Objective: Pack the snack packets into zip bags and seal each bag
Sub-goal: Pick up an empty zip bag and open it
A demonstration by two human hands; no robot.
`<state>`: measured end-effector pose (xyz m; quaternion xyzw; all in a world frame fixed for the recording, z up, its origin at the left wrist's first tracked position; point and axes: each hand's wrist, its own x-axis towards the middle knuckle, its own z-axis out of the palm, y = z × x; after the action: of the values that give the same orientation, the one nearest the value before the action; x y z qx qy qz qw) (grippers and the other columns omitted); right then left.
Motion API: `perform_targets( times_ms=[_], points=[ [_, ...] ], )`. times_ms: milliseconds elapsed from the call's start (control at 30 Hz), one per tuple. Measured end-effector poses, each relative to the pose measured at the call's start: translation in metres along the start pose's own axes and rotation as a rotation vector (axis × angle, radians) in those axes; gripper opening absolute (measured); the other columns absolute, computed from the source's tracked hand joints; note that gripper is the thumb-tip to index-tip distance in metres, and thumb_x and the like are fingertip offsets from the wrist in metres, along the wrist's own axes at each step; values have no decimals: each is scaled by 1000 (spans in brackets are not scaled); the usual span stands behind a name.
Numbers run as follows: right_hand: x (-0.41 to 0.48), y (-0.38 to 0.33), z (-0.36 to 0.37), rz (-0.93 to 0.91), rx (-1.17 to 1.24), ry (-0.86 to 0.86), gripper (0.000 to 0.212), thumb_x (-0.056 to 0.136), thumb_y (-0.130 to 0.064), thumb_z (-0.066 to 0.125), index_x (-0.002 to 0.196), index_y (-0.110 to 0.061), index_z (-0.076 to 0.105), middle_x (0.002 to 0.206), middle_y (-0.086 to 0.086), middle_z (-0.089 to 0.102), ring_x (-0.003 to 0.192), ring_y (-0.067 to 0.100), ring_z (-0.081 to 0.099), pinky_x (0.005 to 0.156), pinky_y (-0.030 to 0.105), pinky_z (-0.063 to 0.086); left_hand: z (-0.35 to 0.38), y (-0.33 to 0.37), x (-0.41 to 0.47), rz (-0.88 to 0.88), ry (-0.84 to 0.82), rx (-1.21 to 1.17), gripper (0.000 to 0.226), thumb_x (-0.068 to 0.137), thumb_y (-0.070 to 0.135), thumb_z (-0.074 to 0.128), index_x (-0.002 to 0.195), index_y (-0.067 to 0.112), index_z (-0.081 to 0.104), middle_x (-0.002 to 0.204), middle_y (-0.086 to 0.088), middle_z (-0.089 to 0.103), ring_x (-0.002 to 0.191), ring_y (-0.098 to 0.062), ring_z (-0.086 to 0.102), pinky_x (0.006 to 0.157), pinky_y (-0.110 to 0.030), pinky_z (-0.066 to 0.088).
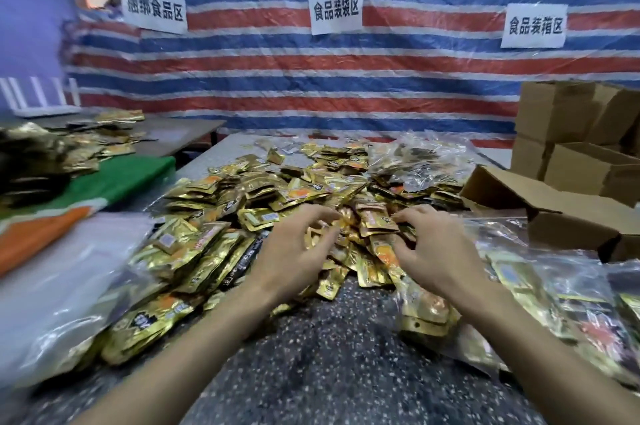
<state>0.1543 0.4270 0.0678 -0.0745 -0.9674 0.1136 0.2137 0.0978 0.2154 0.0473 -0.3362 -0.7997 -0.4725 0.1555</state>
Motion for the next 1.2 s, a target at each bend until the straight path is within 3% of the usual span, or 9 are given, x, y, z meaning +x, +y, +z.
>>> perform_targets(
  times_ms=[267,400,467,533,700,833,933,1033,1200],
  points=[
    [-14,-88,35,-248,364,-56,23,93,-29,66,116,-30,66,117,-13,62,111,11,57,93,29,40,-160,-88,-91,-332,287,437,18,91,22,69,101,37,65,108,11,70,99,-12,62,80,-30,47],
    [-22,-101,43,-271,462,-63,17,91,-24,68,105,-34,65,110,-16,63,103,9,62,88,39,53,-211,-132,-116,-798,10,796,48,96,45,56,136,18,56,145,-6,54,130,-25,52,99,-36,43],
    [-27,-104,44,-269,491,-62,19,91,-23,68,102,-39,64,108,-20,63,101,5,63,86,40,54,-211,-136,-126,-905,-78,873,33,94,48,51,106,21,66,124,-7,67,112,-26,61,79,-34,46],
    [-31,-103,46,-264,525,-55,26,90,-21,70,97,-44,62,104,-23,64,96,-2,63,86,36,54,-210,-143,-133,-873,35,853,28,92,37,54,75,17,64,91,-3,72,87,-25,66,66,-31,44],
    [-34,-95,46,-242,560,-51,22,91,-18,71,99,-38,67,102,-23,66,95,-9,60,84,27,53,-221,-130,-125,-855,282,654,48,101,24,51,55,14,48,54,-3,51,57,-26,51,59,-32,36],
    [-36,-96,43,-203,635,-82,15,92,-23,70,99,-36,69,95,-23,69,93,-8,61,80,26,54,-218,-96,-108,-626,490,510,35,102,19,48,73,6,62,70,-13,63,71,-35,57,61,-40,41],
    [-38,-104,34,-144,802,-174,9,91,-41,69,96,-34,72,94,-24,71,89,-2,66,75,25,53,-199,-58,-91,-352,494,383,20,102,17,53,93,12,70,86,1,69,78,-6,60,66,-31,45],
    [-38,-116,20,-12,1097,-340,54,82,-65,63,104,-18,73,95,-3,77,88,16,73,75,33,58,-174,-16,-77,-164,470,247,14,100,15,56,97,25,66,85,15,66,81,2,61,65,-8,44],
    [-43,-123,-7,74,1423,-525,82,60,-87,66,94,-13,79,91,12,75,74,22,67,65,33,54,-138,26,-62,65,443,168,13,99,17,59,104,17,71,93,10,71,88,-1,63,74,-15,49]
  ],
)
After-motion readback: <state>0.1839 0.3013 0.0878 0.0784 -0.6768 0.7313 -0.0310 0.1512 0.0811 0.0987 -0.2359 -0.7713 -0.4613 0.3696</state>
